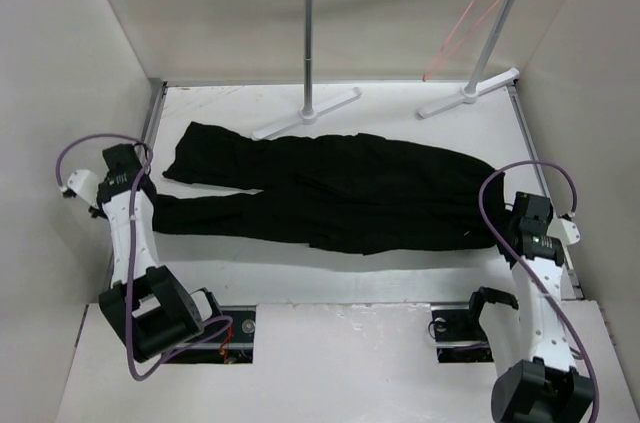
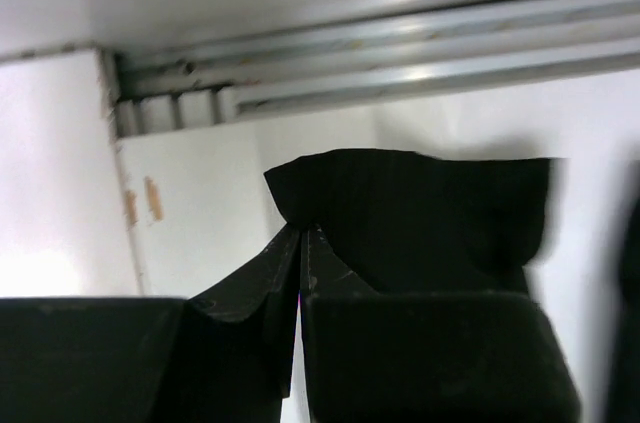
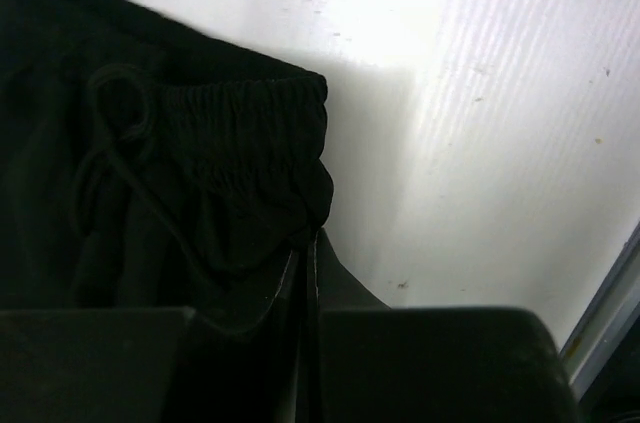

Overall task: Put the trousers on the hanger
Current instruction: Fold the trousers at the center of the board.

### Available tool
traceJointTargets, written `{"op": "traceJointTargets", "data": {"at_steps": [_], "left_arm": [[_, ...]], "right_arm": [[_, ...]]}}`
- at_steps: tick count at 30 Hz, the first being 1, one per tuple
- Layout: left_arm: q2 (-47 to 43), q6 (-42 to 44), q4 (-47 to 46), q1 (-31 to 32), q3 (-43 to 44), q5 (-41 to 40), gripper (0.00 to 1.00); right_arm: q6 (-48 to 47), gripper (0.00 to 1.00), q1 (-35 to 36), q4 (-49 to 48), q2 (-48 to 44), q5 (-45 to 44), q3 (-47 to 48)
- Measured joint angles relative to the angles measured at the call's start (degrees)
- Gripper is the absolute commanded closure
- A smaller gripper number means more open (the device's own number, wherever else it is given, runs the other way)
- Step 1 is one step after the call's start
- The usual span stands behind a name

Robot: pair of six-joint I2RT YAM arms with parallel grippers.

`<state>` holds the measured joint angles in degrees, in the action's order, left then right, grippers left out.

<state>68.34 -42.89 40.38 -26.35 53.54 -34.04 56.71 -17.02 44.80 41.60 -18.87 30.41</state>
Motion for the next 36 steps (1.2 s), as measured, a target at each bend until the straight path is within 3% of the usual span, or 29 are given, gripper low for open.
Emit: {"op": "traceJointTargets", "data": {"at_steps": [4,10,22,29,31,33,36], "left_arm": [[1.7,0.0,1.7,1.8,8.8,-0.7,0.98],[11.8,1.5,4.5,5.7,20.1,-0.7,0.98],[32.8,4.0,5.1,12.2,45.0,-0.3,0.98],[50.2,6.1,4.3,15.2,62.5,-0.2,0.96],[54.8,6.7,3.9,16.1,67.1,-0.3,0.93],[59.3,7.5,2.6,16.5,71.6,-0.5,0.85],[63.4,8.8,-0.7,16.2,74.9,-1.6,0.64]], "right_arm": [[-1.3,0.96,1.2,1.1,0.0,-0.3,1.6],[-2.4,0.96,0.9,1.2,11.1,1.1,11.8],[-2.4,0.96,2.5,-1.8,40.2,4.9,37.1],[-2.7,0.93,3.7,-1.9,59.1,6.6,53.8],[-2.8,0.85,3.8,-2.0,63.5,6.6,58.3],[-2.9,0.69,3.8,-2.3,67.1,5.6,61.6],[-3.0,0.42,3.7,-3.6,70.4,2.5,64.2]]}}
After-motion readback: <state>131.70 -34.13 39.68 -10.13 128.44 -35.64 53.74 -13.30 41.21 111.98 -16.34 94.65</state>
